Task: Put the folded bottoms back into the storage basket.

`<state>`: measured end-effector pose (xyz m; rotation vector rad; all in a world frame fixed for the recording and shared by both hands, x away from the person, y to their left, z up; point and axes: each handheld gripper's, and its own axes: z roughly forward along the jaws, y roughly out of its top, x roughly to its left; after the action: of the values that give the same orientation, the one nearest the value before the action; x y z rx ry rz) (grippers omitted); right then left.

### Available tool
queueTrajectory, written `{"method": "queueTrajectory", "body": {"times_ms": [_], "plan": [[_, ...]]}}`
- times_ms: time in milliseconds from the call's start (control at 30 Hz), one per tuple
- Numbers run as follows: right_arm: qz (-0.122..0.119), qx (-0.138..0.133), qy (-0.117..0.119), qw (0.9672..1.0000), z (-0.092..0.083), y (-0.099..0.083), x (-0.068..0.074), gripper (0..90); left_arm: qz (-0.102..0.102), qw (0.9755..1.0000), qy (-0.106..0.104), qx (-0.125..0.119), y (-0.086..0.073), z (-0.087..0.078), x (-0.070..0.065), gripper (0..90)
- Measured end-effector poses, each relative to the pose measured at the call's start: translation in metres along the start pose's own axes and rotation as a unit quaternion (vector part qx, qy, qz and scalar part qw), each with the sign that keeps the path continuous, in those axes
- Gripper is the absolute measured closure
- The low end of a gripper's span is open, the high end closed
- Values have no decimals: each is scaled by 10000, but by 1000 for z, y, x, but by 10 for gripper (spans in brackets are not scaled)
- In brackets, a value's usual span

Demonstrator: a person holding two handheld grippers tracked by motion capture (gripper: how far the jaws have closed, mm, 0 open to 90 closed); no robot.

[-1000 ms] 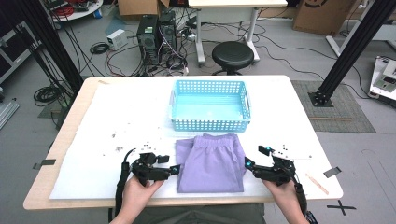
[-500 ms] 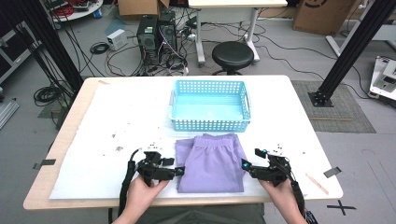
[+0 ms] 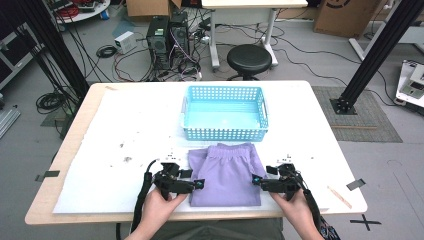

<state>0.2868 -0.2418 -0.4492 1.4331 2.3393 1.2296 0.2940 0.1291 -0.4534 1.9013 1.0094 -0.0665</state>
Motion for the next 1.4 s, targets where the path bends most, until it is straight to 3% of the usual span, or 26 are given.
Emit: {"method": "queueTrajectory", "body": {"times_ms": [167, 367, 467, 800, 867, 1033, 1200, 1300, 1400], "plan": [[-26, 62, -105, 9999, 4, 1, 6, 247, 59, 10000, 40, 4, 1, 4, -4, 286], [-168, 95, -94, 9998, 9, 2, 15, 371, 76, 9999, 95, 7, 2, 7, -5, 353], [-269, 112, -115, 9995, 13, 4, 21, 479, 75, 9998, 177, -2, 3, 9, -6, 441], [-347, 150, -145, 9992, 18, 6, 27, 589, 101, 9996, 238, 74, 6, 13, -7, 621], [-343, 157, -156, 9992, 18, 6, 27, 627, 124, 9996, 226, 122, 6, 15, -7, 692], [-450, 170, -169, 9987, 19, 6, 28, 727, 308, 9990, 262, 207, 7, 17, -10, 797], [-535, 194, -175, 9982, 19, 6, 29, 791, 379, 9988, 234, 212, 8, 18, -10, 829], [-454, 189, -5, 9988, 18, 6, 25, 822, 399, 9988, 201, 199, 8, 17, -10, 838], [-519, 171, -14, 9985, 17, 5, 27, 831, 467, 9986, 171, 153, 7, 16, -10, 841]]}}
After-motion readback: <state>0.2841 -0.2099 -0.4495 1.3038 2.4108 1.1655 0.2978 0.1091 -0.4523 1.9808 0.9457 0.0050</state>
